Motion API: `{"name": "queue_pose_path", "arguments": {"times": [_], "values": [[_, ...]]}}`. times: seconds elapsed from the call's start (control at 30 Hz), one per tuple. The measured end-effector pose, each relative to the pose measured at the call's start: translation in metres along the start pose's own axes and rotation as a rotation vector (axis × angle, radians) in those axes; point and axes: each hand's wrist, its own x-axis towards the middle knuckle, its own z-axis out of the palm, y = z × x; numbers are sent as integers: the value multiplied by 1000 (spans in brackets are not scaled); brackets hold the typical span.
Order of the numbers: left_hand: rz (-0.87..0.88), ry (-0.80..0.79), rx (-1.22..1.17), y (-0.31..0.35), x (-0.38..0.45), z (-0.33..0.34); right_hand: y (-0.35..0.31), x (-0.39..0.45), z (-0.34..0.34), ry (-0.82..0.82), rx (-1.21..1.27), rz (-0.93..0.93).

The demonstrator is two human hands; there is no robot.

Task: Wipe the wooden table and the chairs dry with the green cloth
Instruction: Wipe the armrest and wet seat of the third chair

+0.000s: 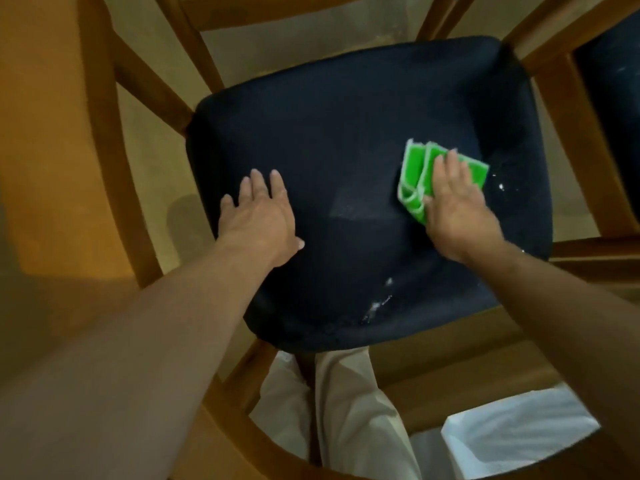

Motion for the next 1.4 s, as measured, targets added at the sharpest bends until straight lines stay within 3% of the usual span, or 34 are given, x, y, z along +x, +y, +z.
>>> {"name": "queue_pose_path", "arguments": {"times": [0.1,0.27,0.37,0.47,0.53,0.7,0.8,0.93,1.03,1.2,1.4], "values": [[-6,-26,121,6,20,0,-14,-12,4,-28,53,115],[-34,-30,209,16,42,-4,-92,-132,69,-205,-19,-152],[-68,-32,182,18,43,-1,-95,-143,81,-246,12,-181],[-59,-31,166,16,44,1,-66,-123,70,-181,47,-242],[-59,-53,159,18,44,1,-40,-98,55,-109,97,-97],[-51,-54,230,22,49,-2,-5,-54,28,63,334,479],[-15,-42,267,23,47,-7,-59,-84,49,82,440,713],[-6,-60,247,22,45,-12,-174,-124,71,-59,622,848],[-20,-85,227,27,41,-16,-206,-114,73,-64,755,1046],[-9,-106,249,25,41,-17,-175,-90,65,34,828,1207],[-23,-84,283,26,45,-13,-46,-65,42,288,867,1306]]}}
